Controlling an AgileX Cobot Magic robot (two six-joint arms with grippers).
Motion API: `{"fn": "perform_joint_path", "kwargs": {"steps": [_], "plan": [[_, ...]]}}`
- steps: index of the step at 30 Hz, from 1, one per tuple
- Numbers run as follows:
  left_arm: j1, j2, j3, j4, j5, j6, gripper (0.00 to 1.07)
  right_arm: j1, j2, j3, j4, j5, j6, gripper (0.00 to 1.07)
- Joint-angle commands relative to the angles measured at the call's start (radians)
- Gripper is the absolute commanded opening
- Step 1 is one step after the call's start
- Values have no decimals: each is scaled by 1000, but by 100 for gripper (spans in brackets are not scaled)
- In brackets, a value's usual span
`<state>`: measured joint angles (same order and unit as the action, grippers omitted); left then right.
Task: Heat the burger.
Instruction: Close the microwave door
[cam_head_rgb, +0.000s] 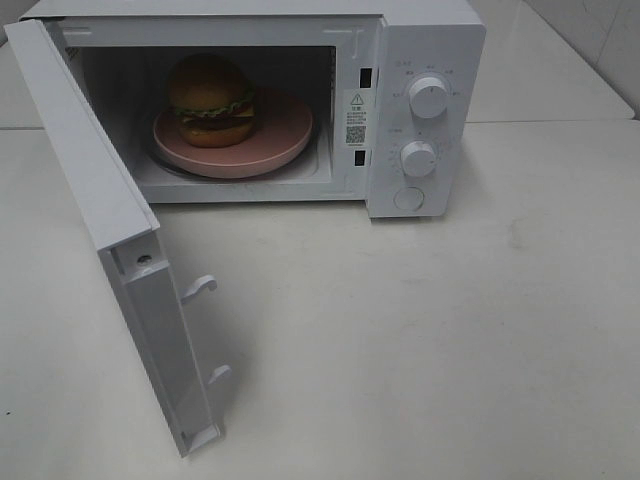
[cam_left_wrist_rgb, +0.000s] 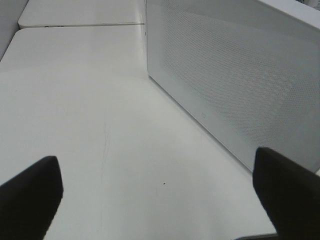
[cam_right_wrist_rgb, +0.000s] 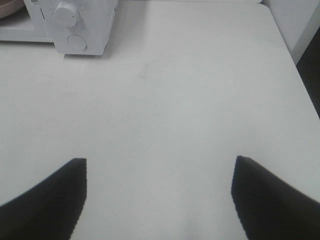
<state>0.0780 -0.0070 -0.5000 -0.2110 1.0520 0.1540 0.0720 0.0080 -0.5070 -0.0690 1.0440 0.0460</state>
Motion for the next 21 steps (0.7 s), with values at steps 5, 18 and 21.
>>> {"fn": "perform_joint_path", "kwargs": {"steps": [5, 18, 21], "plan": [[1, -20, 3, -7, -13, 1, 98, -24, -40, 0, 3, -7, 1, 76], [1, -20, 3, -6, -13, 1, 98, -23, -40, 0, 3, -7, 1, 76], [1, -20, 3, -6, -13, 1, 98, -23, -40, 0, 3, -7, 1, 76]]}}
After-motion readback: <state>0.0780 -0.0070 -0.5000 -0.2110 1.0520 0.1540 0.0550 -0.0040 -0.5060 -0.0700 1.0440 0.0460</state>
